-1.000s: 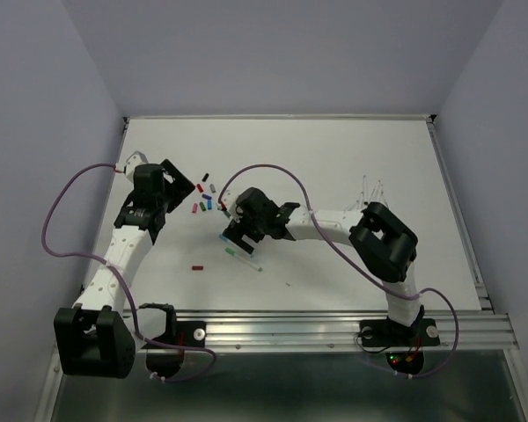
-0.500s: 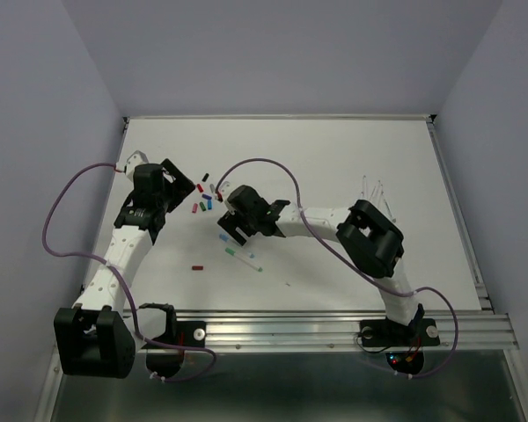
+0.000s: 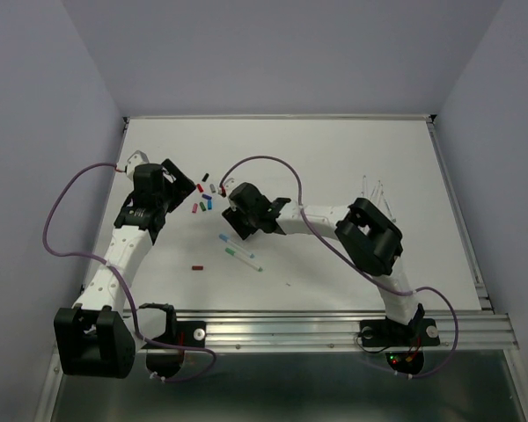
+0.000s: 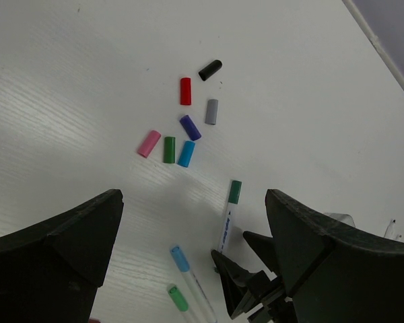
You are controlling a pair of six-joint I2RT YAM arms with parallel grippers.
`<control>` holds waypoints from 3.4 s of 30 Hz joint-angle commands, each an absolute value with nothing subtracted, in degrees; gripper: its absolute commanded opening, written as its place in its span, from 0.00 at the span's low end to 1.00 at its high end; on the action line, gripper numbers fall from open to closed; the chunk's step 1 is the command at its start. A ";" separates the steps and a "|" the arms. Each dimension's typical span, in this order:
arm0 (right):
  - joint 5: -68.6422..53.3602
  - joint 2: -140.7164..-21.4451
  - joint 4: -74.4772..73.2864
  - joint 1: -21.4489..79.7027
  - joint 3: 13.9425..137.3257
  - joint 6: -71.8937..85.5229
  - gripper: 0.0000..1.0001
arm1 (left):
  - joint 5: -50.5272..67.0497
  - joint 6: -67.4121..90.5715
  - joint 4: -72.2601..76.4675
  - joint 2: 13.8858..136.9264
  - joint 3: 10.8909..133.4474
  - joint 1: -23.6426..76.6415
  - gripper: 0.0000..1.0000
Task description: Open the pen caps
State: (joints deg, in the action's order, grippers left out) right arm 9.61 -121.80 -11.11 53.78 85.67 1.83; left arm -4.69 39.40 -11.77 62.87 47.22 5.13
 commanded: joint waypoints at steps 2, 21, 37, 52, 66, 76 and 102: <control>9.49 -123.22 -10.46 52.47 85.34 3.16 0.59 | -4.66 38.67 -9.49 61.61 46.93 4.75 0.99; 11.96 -129.20 -13.45 51.42 88.50 9.84 0.13 | -3.61 38.67 -10.46 60.47 47.55 4.83 0.99; 3.35 -101.53 4.04 49.75 71.29 13.27 0.01 | 18.28 40.87 2.46 59.85 42.54 5.89 0.99; -5.19 -91.06 9.40 49.75 65.39 15.73 0.01 | 15.21 45.88 8.35 64.33 45.53 16.87 0.89; -7.82 -89.03 9.05 49.75 63.72 16.00 0.01 | 12.57 46.84 9.84 66.97 46.41 18.72 0.46; -7.73 -90.09 8.96 49.75 64.60 15.91 0.01 | 14.15 46.58 11.07 68.99 46.32 19.34 0.19; -26.53 -87.11 1.84 52.46 55.40 12.30 0.01 | 0.62 44.82 10.11 71.88 56.93 14.69 0.00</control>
